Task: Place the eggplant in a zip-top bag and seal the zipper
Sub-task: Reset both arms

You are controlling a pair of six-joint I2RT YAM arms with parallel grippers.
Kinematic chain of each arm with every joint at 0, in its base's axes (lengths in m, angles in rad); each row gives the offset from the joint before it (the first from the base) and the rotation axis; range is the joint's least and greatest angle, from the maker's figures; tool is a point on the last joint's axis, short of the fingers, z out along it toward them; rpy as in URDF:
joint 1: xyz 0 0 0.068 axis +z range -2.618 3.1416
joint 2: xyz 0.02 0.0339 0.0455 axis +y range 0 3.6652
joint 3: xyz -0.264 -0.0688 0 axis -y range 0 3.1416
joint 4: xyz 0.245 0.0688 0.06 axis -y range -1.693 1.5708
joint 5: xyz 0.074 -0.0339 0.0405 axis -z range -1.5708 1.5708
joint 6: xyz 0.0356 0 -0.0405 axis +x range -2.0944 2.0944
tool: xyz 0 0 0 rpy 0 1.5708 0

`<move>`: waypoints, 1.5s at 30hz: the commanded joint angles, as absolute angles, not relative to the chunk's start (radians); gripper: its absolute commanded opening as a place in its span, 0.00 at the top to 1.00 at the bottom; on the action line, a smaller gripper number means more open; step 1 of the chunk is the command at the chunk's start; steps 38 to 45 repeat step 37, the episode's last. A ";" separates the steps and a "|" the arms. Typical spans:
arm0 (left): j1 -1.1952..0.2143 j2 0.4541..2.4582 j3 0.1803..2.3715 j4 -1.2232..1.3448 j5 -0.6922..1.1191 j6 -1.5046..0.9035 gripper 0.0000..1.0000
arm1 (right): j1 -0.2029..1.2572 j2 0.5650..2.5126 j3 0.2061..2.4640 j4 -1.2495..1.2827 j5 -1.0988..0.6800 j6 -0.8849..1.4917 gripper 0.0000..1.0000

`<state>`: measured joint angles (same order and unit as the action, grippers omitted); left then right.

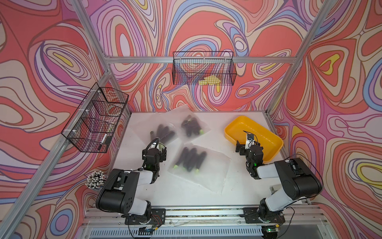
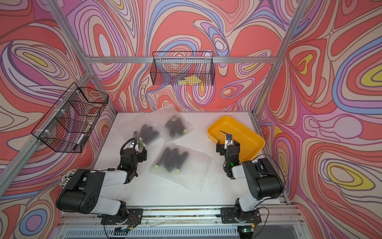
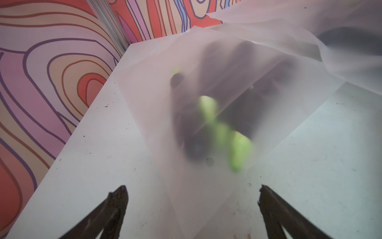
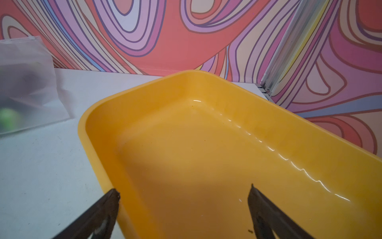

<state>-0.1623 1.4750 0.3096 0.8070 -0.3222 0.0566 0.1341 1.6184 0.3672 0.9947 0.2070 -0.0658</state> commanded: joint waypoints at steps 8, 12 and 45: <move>-0.092 1.560 0.282 1.111 -0.189 0.040 0.01 | 0.084 1.715 0.376 1.146 0.162 -0.042 0.02; -0.091 1.558 0.306 1.058 -0.194 0.038 0.01 | 0.072 1.708 0.404 1.079 0.139 -0.032 0.02; -0.091 1.552 0.354 0.957 -0.301 -0.007 0.01 | 0.064 1.709 0.408 1.076 0.135 -0.031 0.02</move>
